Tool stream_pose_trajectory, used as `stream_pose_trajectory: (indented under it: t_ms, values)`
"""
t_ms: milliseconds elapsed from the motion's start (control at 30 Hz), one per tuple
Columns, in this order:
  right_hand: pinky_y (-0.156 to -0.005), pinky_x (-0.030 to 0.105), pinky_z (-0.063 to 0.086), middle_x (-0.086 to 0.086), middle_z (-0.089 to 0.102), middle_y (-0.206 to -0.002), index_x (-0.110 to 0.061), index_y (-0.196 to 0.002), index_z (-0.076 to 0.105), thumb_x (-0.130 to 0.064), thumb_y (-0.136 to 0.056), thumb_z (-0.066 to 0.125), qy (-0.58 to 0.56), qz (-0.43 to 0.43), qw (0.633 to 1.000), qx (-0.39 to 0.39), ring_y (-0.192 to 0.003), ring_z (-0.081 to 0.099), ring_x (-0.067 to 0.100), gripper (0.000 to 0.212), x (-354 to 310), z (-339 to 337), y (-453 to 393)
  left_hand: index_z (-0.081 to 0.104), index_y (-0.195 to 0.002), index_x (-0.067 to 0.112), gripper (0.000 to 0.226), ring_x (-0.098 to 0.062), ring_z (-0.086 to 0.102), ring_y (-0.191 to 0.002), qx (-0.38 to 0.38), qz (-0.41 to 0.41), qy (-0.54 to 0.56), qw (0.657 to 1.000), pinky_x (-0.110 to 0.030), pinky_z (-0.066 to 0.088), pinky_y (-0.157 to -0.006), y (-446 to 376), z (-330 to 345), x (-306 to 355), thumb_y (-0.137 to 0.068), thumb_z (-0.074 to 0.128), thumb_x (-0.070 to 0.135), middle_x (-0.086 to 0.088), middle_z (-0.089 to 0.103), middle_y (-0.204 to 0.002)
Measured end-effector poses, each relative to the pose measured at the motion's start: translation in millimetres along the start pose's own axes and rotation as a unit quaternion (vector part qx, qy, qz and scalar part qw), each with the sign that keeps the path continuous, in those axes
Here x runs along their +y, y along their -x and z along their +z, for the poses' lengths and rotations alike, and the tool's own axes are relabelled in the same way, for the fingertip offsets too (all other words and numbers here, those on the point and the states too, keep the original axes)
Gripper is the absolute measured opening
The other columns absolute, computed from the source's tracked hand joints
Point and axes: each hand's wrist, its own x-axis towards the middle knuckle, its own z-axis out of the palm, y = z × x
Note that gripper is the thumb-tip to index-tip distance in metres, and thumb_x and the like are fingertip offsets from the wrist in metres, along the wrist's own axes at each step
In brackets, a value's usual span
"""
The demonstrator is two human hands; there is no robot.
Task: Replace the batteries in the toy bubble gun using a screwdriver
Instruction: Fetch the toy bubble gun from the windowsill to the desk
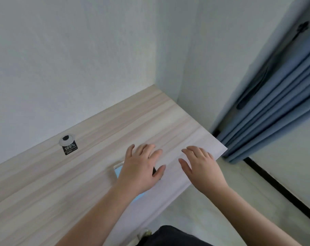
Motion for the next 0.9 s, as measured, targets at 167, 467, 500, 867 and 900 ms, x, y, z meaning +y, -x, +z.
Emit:
stream_pose_trajectory:
  t_ms: [167, 467, 500, 867, 900]
  values:
    - [-0.090, 0.036, 0.048, 0.000, 0.065, -0.116, -0.017, -0.115, 0.065, -0.044, -0.095, 0.036, 0.009, 0.024, 0.997, 0.074, -0.106, 0.062, 0.021, 0.044, 41, -49, 19, 0.058, -0.125, 0.023, 0.048, -0.021, 0.053, -0.117, 0.033, 0.037, -0.004, 0.999, -0.052, 0.038, -0.103, -40, -23, 64, -0.091, 0.040, 0.052, 0.001, 0.057, -0.127]
    - [-0.092, 0.035, 0.047, -0.001, 0.060, -0.121, -0.015, -0.129, 0.055, -0.041, -0.096, 0.039, 0.024, 0.104, 0.981, 0.164, -0.111, 0.057, 0.020, 0.046, 165, -134, 91, 0.060, -0.127, 0.022, 0.051, -0.024, 0.052, -0.123, 0.078, 0.159, 0.021, 0.984, -0.049, 0.038, -0.105, -103, -52, 226, -0.090, 0.041, 0.051, -0.003, 0.058, -0.132]
    - [-0.091, 0.035, 0.047, -0.001, 0.059, -0.121, -0.014, -0.129, 0.055, -0.041, -0.095, 0.039, 0.028, 0.115, 0.978, 0.172, -0.112, 0.057, 0.020, 0.046, 178, -141, 99, 0.061, -0.127, 0.021, 0.051, -0.024, 0.052, -0.123, 0.085, 0.167, 0.029, 0.982, -0.049, 0.038, -0.105, -109, -52, 243, -0.090, 0.041, 0.051, -0.004, 0.058, -0.132]
    - [-0.088, 0.037, 0.047, 0.002, 0.060, -0.120, -0.012, -0.128, 0.055, -0.039, -0.095, 0.039, 0.072, 0.228, 0.938, 0.251, -0.108, 0.059, 0.025, 0.046, 302, -193, 153, 0.059, -0.130, 0.020, 0.054, -0.025, 0.051, -0.126, 0.095, 0.282, 0.045, 0.954, -0.050, 0.035, -0.108, -175, -43, 382, -0.090, 0.042, 0.052, -0.004, 0.058, -0.133]
    - [-0.089, 0.037, 0.047, 0.002, 0.060, -0.120, -0.012, -0.128, 0.055, -0.039, -0.095, 0.039, 0.074, 0.238, 0.934, 0.255, -0.109, 0.058, 0.025, 0.046, 310, -194, 153, 0.059, -0.131, 0.020, 0.054, -0.026, 0.051, -0.126, 0.093, 0.295, 0.047, 0.950, -0.049, 0.035, -0.108, -183, -40, 390, -0.090, 0.042, 0.051, -0.005, 0.058, -0.133]
